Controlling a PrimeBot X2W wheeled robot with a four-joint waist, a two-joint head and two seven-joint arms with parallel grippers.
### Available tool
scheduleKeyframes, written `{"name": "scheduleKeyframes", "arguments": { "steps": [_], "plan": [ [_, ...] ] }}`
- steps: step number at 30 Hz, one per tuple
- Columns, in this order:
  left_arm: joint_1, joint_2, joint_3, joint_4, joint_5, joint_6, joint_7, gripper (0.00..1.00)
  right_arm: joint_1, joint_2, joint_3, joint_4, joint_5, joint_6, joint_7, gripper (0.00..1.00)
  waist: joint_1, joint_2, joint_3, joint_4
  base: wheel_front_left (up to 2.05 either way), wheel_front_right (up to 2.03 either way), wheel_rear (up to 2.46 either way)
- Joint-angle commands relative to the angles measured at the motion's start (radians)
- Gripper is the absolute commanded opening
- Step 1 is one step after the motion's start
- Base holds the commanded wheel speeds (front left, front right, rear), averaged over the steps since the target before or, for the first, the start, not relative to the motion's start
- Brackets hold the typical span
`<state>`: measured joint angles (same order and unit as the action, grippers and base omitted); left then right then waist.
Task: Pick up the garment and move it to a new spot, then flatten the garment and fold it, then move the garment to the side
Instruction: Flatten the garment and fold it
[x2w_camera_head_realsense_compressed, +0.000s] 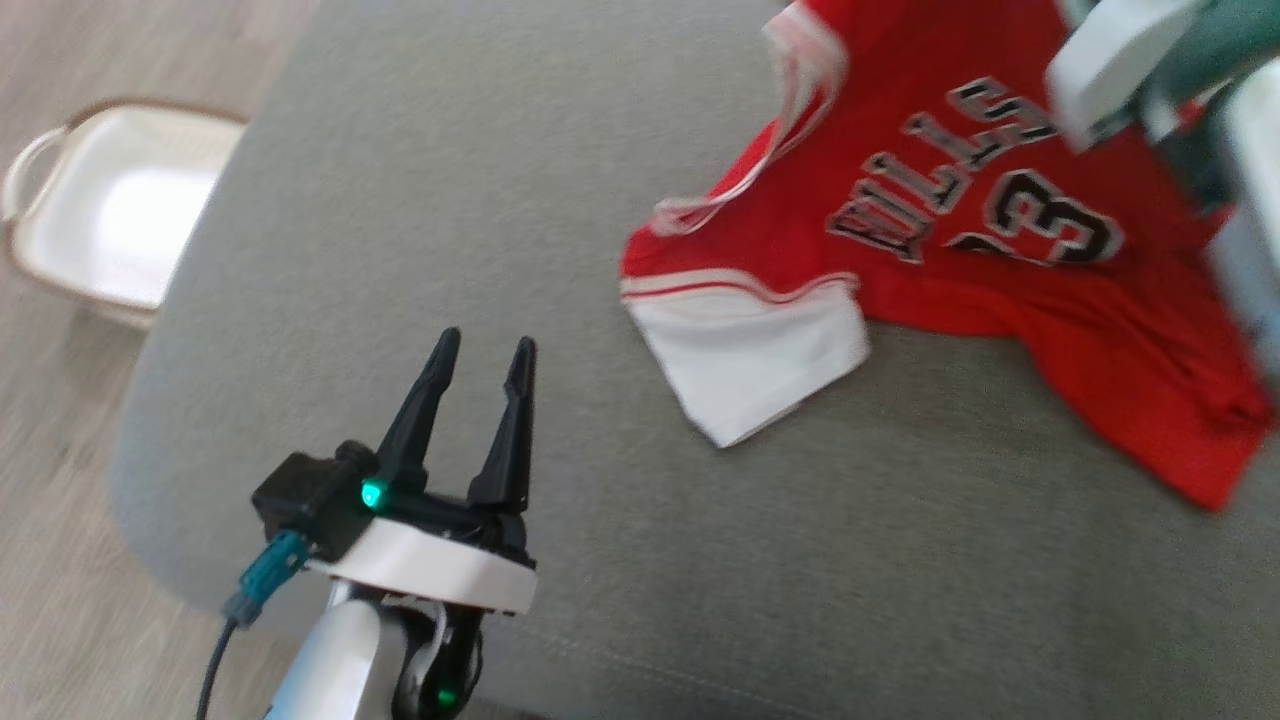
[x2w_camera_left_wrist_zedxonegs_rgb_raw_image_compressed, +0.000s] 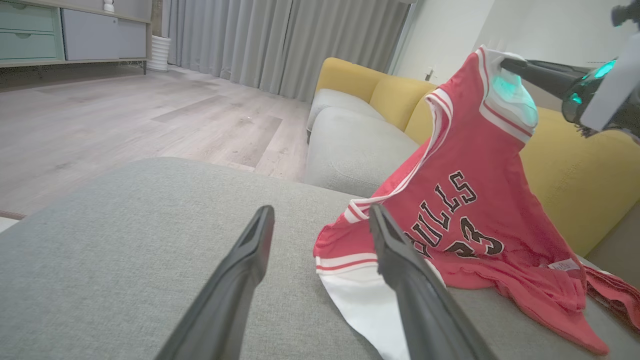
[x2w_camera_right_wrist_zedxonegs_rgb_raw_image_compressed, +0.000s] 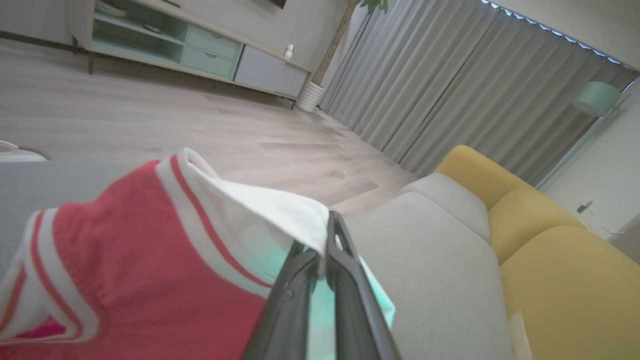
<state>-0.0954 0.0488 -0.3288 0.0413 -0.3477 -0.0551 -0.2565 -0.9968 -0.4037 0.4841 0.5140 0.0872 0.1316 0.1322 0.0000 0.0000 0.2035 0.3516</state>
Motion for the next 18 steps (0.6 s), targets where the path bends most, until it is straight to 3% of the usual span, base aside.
{"name": "scheduleKeyframes", "arguments": {
  "steps": [1,5,6,7,12,18],
  "plan": [
    [-0.044,0.001,0.021,-0.033,-0.007,0.002,-0.005,1.00,-0.049,-0.012,0.015,-0.001,0.010,-0.001,-0.002,0.00,0.0000,0.0000,0.041,0.058,0.00,0.00,0.00],
    [-0.062,0.001,0.004,-0.033,-0.030,0.009,-0.005,1.00,-0.190,-0.064,0.055,0.170,0.021,-0.001,-0.023,0.00,0.0000,0.0000,0.078,0.121,0.00,0.00,0.00],
    [-0.065,0.001,0.001,-0.034,-0.034,0.010,-0.005,1.00,-0.222,-0.075,0.073,0.210,0.005,-0.001,-0.035,0.71,0.0000,0.0000,0.085,0.132,0.00,0.00,0.00],
    [-0.068,0.001,-0.001,-0.034,-0.037,0.011,-0.005,1.00,-0.252,-0.081,0.080,0.254,-0.005,-0.001,-0.043,1.00,0.0000,0.0000,0.091,0.142,0.00,0.00,0.00],
    [-0.072,0.001,0.000,-0.032,-0.042,0.016,-0.005,1.00,-0.357,-0.054,0.025,0.418,-0.024,-0.001,-0.110,1.00,0.0000,0.0000,0.100,0.148,0.00,0.00,0.00],
    [-0.078,0.001,0.014,-0.025,-0.022,0.014,-0.005,1.00,-0.334,0.007,-0.002,0.536,-0.014,-0.001,-0.211,1.00,0.0000,0.0000,0.059,0.084,0.00,0.00,0.00]
  ]
}}
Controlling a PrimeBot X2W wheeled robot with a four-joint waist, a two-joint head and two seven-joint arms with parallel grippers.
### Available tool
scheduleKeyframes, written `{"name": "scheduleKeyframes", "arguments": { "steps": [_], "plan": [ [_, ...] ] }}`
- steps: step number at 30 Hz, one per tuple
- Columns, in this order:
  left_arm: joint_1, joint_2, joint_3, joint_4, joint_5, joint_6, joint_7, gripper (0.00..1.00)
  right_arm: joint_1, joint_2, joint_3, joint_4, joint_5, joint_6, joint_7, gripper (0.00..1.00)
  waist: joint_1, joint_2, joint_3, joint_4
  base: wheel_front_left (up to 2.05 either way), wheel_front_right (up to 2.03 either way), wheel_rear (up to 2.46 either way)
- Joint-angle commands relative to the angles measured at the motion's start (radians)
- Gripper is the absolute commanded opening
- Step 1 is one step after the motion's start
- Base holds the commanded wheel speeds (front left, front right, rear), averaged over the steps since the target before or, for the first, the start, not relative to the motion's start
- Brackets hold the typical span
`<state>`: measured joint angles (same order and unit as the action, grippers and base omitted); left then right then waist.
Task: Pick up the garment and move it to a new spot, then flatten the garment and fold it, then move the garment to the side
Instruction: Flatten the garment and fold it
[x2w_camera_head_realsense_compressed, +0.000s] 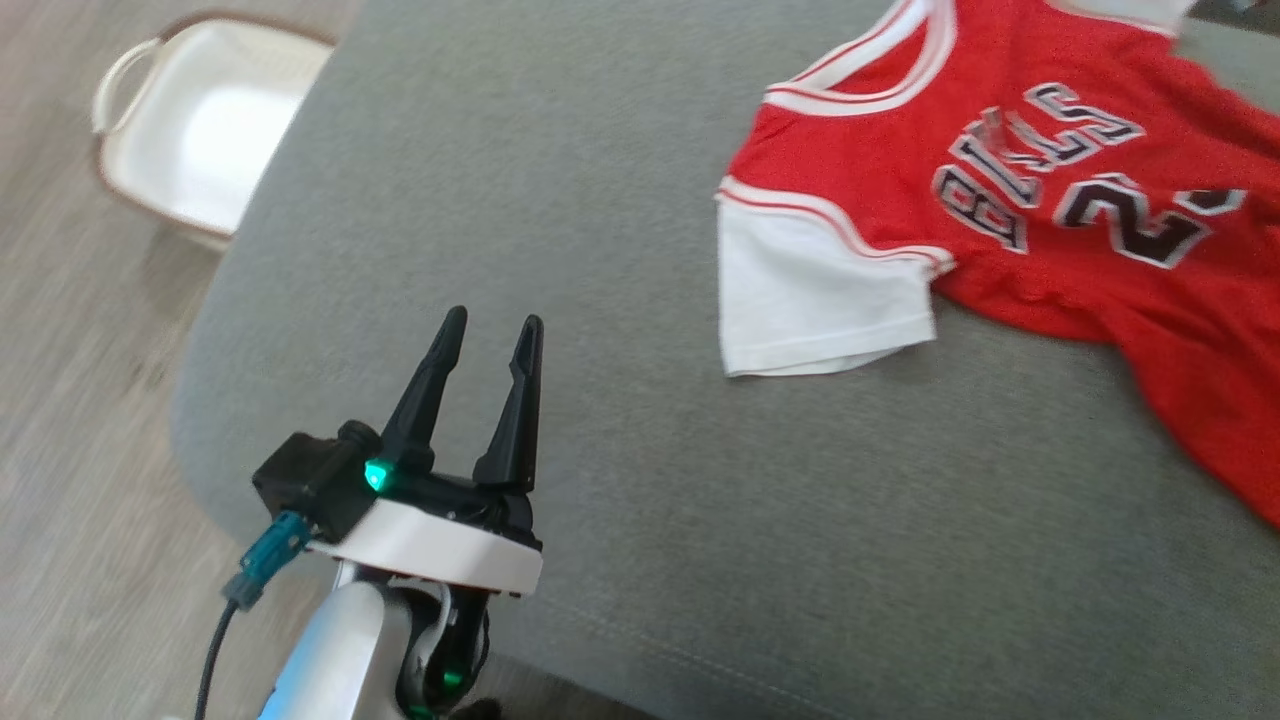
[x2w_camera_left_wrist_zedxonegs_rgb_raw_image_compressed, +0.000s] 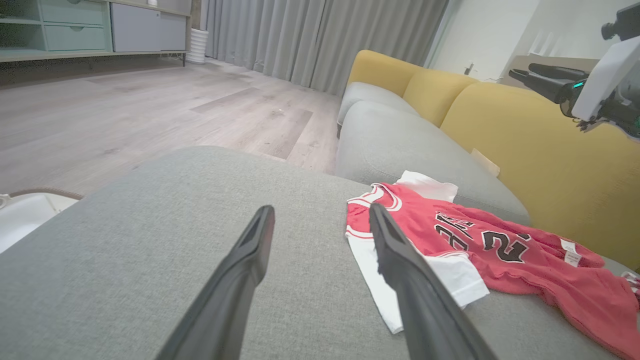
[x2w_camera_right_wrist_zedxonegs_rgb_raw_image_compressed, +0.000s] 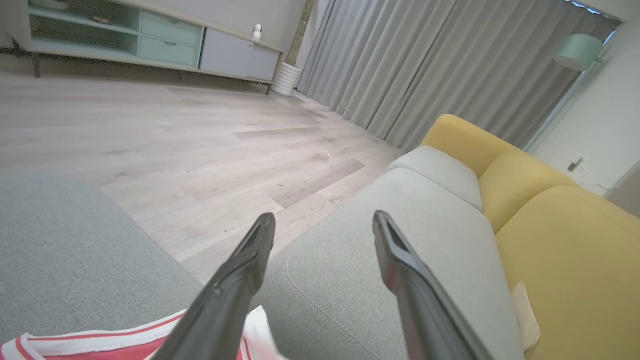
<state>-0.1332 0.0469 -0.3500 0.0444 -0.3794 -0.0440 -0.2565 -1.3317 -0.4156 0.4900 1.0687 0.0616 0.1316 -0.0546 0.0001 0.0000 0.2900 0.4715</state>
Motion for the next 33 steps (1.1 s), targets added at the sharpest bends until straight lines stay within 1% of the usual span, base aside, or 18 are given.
{"name": "scheduleKeyframes", "arguments": {
  "steps": [1,6,9,12,15,18,19,22,24,27,30,33],
  "plan": [
    [-0.040,0.003,0.037,-0.029,0.014,0.002,-0.005,1.00,0.011,0.028,-0.014,-0.007,0.023,-0.001,-0.043,1.00,-0.0001,0.0000,-0.035,-0.049,0.00,0.00,0.00],
    [-0.032,0.003,0.062,-0.030,0.041,0.001,-0.005,1.00,0.097,0.083,-0.042,0.004,0.092,-0.001,-0.147,1.00,-0.0001,0.0000,-0.082,-0.135,0.00,0.00,0.00],
    [-0.020,0.003,0.084,-0.031,0.062,-0.003,-0.005,1.00,0.180,0.117,-0.053,-0.030,0.130,-0.001,-0.183,1.00,-0.0001,0.0000,-0.108,-0.197,0.00,0.00,0.00],
    [-0.009,0.003,0.109,-0.034,0.079,-0.007,-0.005,1.00,0.295,0.154,-0.079,-0.093,0.167,-0.001,-0.200,1.00,-0.0001,0.0000,-0.133,-0.259,0.00,0.00,0.00],
    [0.002,0.003,0.135,-0.035,0.092,-0.011,-0.005,1.00,0.432,0.193,-0.136,-0.187,0.183,-0.001,-0.206,1.00,-0.0001,0.0000,-0.161,-0.315,0.00,0.00,0.00],
    [0.014,0.003,0.156,-0.039,0.101,-0.012,-0.005,1.00,0.596,0.244,-0.225,-0.338,0.167,-0.001,-0.207,1.00,-0.0001,0.0000,-0.186,-0.363,0.00,0.00,0.00],
    [0.014,0.003,0.156,-0.039,0.101,-0.012,-0.005,1.00,0.596,0.244,-0.225,-0.338,0.167,-0.001,-0.207,1.00,-0.0001,0.0000,-0.186,-0.363,0.00,0.00,0.00],
    [0.028,0.003,0.179,-0.040,0.102,-0.010,-0.005,1.00,0.779,0.314,-0.317,-0.498,0.127,-0.001,-0.207,1.00,-0.0001,0.0000,-0.210,-0.405,0.00,0.00,0.00],
    [0.038,0.003,0.191,-0.039,0.101,-0.007,-0.005,1.00,0.897,0.344,-0.342,-0.594,0.095,-0.001,-0.207,1.00,-0.0001,0.0000,-0.224,-0.429,0.00,0.00,0.00],
    [0.051,0.003,0.201,-0.035,0.104,-0.006,-0.005,1.00,1.044,0.363,-0.377,-0.712,0.086,-0.001,-0.207,1.00,-0.0001,0.0000,-0.241,-0.457,0.00,0.00,0.00],
    [0.061,0.003,0.208,-0.031,0.106,-0.005,-0.005,1.00,1.150,0.365,-0.365,-0.800,0.134,-0.001,-0.207,1.00,-0.0001,0.0000,-0.249,-0.475,0.00,0.00,0.00],
    [0.070,0.003,0.211,-0.024,0.104,-0.003,-0.005,1.00,1.217,0.365,-0.358,-0.858,0.144,-0.001,-0.207,1.00,-0.0001,0.0000,-0.254,-0.485,0.00,0.00,0.00]
  ]
}}
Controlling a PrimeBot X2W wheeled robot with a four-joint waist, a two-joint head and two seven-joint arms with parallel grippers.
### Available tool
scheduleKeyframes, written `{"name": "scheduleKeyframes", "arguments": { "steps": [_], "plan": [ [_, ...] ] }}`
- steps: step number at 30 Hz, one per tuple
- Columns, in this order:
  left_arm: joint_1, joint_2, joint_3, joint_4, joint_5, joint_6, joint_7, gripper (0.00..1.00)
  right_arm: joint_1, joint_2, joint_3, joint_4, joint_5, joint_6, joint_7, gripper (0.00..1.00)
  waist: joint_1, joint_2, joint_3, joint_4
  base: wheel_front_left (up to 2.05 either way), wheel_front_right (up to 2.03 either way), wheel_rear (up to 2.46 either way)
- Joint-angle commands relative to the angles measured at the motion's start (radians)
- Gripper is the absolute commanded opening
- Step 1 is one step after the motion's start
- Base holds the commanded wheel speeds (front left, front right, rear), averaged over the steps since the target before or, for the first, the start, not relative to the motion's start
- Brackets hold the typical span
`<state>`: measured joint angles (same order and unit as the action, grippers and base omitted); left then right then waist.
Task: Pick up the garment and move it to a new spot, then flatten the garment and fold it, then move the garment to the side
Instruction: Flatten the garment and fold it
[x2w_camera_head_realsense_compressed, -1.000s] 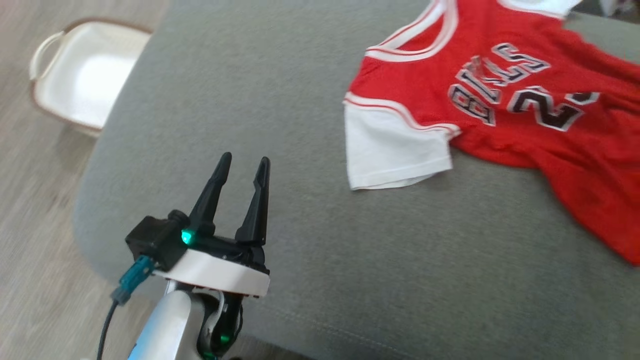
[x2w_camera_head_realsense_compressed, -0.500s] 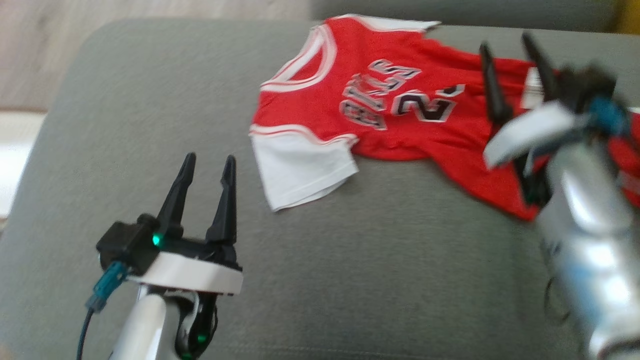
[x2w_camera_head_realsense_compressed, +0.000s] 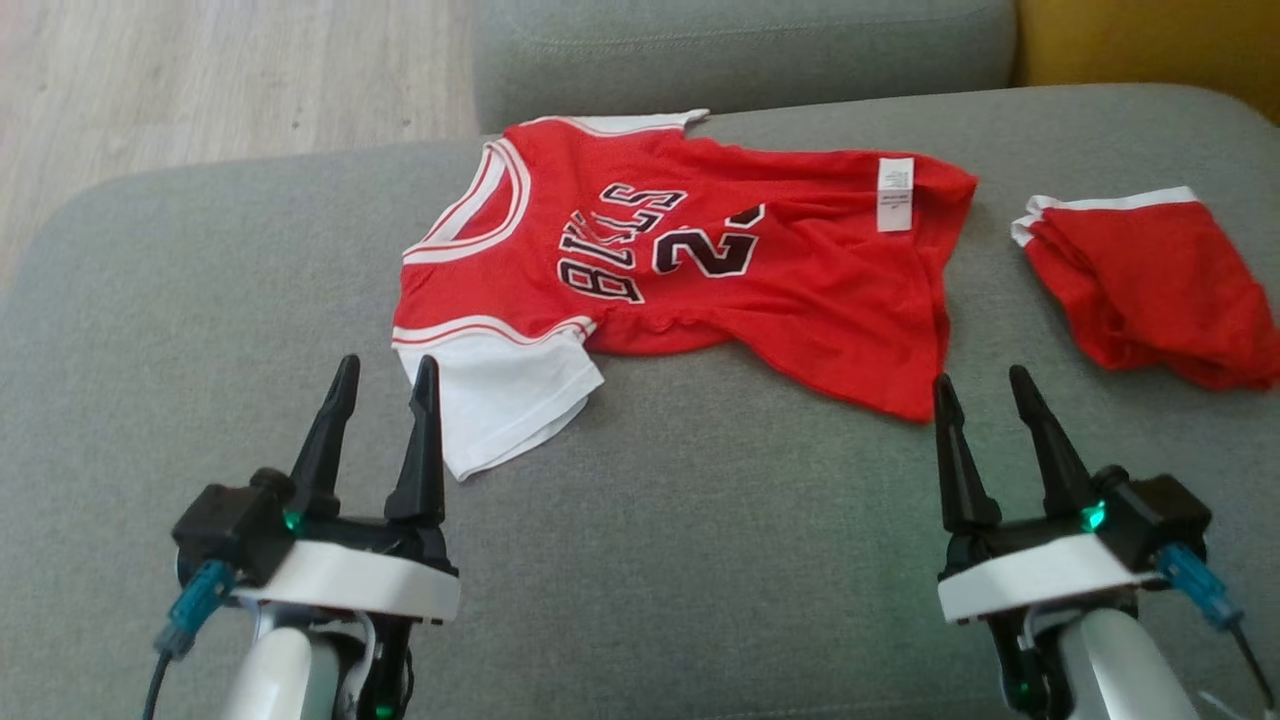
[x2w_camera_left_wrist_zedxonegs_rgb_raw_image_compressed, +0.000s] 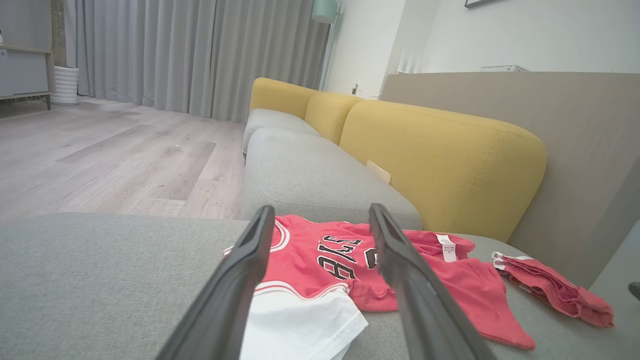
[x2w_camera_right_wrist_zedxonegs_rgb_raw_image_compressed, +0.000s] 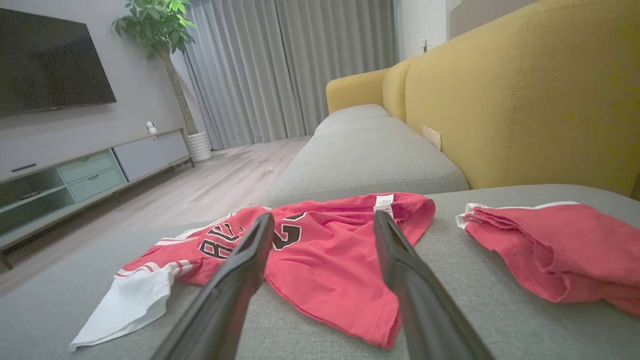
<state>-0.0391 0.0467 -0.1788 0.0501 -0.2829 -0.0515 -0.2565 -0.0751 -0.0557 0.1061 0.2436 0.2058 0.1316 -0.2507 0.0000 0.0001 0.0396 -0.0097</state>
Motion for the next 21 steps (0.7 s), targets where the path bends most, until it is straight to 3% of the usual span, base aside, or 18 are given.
{"name": "scheduleKeyframes", "arguments": {
  "steps": [1,16,21],
  "plan": [
    [-0.021,0.004,0.041,-0.027,0.004,0.004,-0.005,1.00,-0.024,0.005,0.025,-0.046,0.008,-0.001,-0.011,1.00,0.0000,-0.0001,-0.005,-0.005,0.00,0.00,0.00],
    [-0.022,0.004,0.053,0.019,0.020,-0.001,-0.005,1.00,0.015,0.005,0.035,-0.094,0.029,-0.001,-0.011,1.00,0.0000,-0.0001,0.009,-0.016,0.00,0.00,0.00],
    [-0.050,0.004,0.060,0.082,0.040,0.018,-0.005,1.00,0.013,0.005,0.037,-0.100,0.029,-0.001,-0.011,1.00,0.0000,-0.0001,0.031,-0.023,0.00,0.00,0.00]
  ]
}}
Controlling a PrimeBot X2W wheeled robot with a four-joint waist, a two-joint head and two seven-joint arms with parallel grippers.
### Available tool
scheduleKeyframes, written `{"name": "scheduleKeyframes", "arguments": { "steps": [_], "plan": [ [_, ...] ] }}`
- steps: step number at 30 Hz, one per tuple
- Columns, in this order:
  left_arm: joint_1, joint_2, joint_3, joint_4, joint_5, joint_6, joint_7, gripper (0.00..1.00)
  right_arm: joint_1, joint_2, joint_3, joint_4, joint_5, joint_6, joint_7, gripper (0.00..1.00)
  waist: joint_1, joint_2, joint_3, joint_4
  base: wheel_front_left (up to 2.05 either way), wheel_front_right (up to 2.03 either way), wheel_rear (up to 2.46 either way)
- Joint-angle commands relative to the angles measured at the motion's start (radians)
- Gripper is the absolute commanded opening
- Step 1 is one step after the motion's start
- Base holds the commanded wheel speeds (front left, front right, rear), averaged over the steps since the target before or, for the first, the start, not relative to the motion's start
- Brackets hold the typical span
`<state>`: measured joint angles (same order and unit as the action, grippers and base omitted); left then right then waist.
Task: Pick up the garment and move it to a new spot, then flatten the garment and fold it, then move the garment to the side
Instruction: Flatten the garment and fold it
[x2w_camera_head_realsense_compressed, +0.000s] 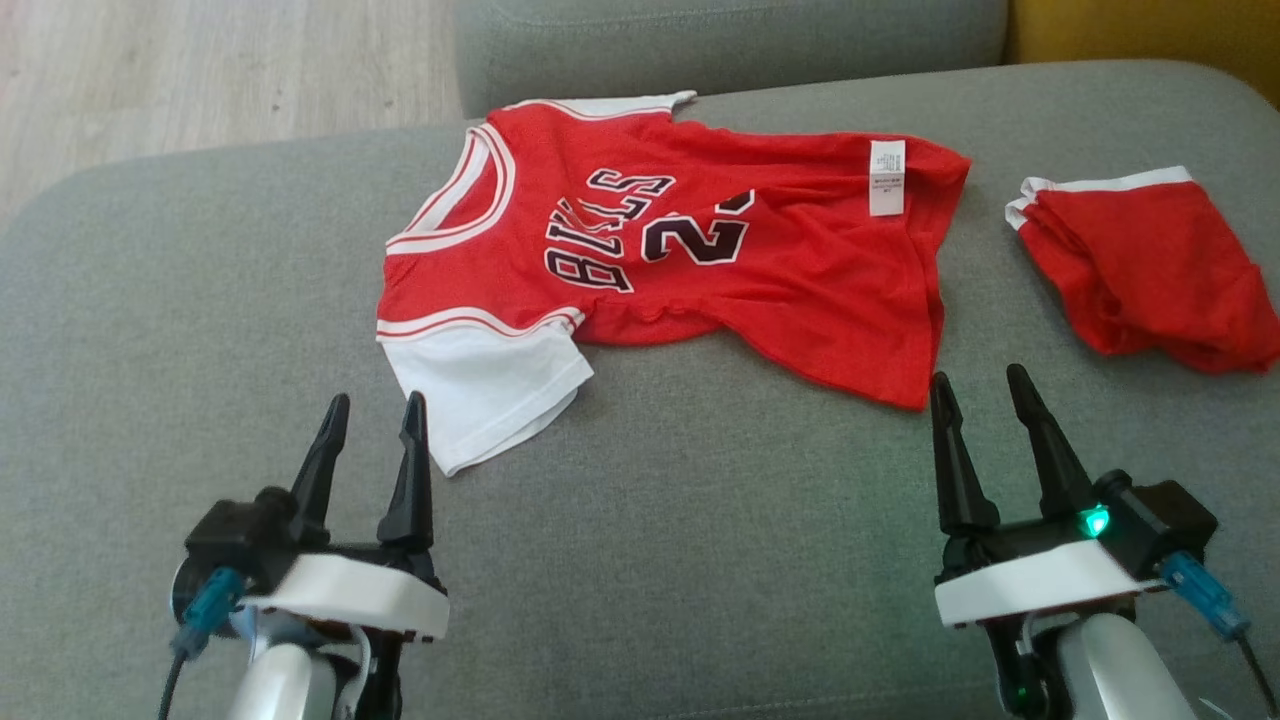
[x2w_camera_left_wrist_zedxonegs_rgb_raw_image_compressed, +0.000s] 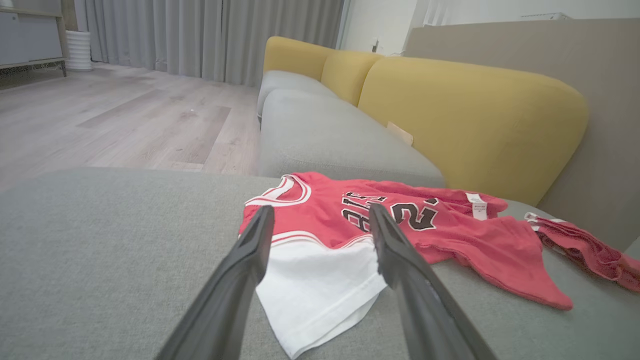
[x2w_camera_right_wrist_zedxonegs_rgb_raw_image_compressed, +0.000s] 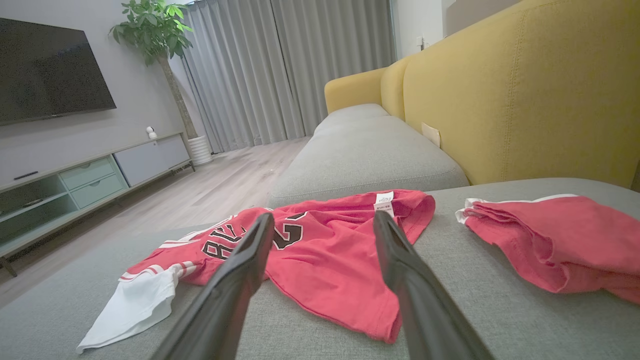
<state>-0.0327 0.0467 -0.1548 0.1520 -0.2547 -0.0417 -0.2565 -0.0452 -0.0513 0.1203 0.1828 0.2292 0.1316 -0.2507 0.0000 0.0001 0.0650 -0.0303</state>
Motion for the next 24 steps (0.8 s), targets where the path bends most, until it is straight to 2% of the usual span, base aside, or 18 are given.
{"name": "scheduleKeyframes", "arguments": {
  "steps": [1,19,24],
  "plan": [
    [-0.062,0.004,0.037,-0.004,0.014,0.010,-0.005,1.00,-0.018,0.001,0.023,-0.040,0.005,-0.001,-0.011,1.00,0.0000,-0.0001,0.010,-0.003,0.00,0.00,0.00],
    [-0.273,0.010,-0.002,0.481,0.061,0.018,0.026,1.00,-0.050,0.001,0.022,-0.047,-0.011,-0.001,-0.011,1.00,0.0000,-0.0001,0.101,-0.040,0.00,0.00,0.00],
    [-0.322,0.020,-0.005,0.595,0.068,0.042,0.060,1.00,-0.057,0.001,0.023,-0.048,-0.013,-0.001,-0.011,1.00,0.0000,-0.0001,0.115,-0.061,0.00,0.00,0.00]
  ]
}}
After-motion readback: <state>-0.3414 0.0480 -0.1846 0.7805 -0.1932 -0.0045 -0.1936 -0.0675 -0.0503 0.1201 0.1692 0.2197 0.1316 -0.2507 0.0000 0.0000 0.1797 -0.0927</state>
